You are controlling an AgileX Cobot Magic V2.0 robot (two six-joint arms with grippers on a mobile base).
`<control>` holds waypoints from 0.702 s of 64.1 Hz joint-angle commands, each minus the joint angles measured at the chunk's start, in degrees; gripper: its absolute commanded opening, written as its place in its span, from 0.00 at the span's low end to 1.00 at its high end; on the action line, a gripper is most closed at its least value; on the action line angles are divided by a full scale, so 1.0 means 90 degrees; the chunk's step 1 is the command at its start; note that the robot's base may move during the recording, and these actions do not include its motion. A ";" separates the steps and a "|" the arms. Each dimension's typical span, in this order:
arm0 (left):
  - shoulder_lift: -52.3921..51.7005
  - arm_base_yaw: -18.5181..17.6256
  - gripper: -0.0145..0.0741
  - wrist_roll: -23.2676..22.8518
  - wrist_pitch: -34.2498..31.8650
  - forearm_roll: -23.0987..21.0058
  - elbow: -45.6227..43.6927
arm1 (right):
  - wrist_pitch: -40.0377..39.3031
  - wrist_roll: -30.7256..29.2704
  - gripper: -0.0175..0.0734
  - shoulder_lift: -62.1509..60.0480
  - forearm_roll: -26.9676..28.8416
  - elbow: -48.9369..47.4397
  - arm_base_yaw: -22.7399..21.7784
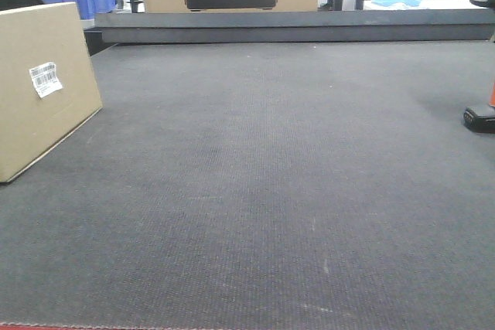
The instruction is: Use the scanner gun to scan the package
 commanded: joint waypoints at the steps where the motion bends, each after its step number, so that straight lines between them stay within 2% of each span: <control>1: -0.0033 0.0005 0.04 0.0003 -0.0132 0.0022 0.0004 | -0.0228 -0.0210 0.01 -0.0044 0.0060 0.0066 0.0021; 5: -0.0033 0.0005 0.04 0.0003 -0.0132 0.0022 0.0004 | -0.0458 -0.1098 0.01 -0.0044 0.0118 0.0239 0.0161; 7: -0.0033 0.0005 0.04 0.0003 -0.0132 0.0022 0.0004 | -0.0566 -0.1289 0.01 -0.0044 0.0118 0.0341 0.0246; 14: -0.0033 0.0005 0.04 0.0003 -0.0132 0.0022 0.0004 | -0.0744 -0.1279 0.01 -0.0044 0.0118 0.0625 0.0348; 24: -0.0033 0.0005 0.04 0.0003 -0.0132 0.0022 0.0004 | -0.1519 -0.1246 0.01 -0.0044 0.0135 0.1263 0.0375; 34: -0.0033 0.0005 0.04 0.0003 -0.0132 0.0022 0.0004 | -0.1532 -0.1234 0.01 -0.0044 0.0146 0.1267 0.0590; 45: -0.0033 0.0005 0.04 0.0003 -0.0132 0.0022 0.0004 | -0.1483 -0.1234 0.01 -0.0044 0.0146 0.1267 0.0579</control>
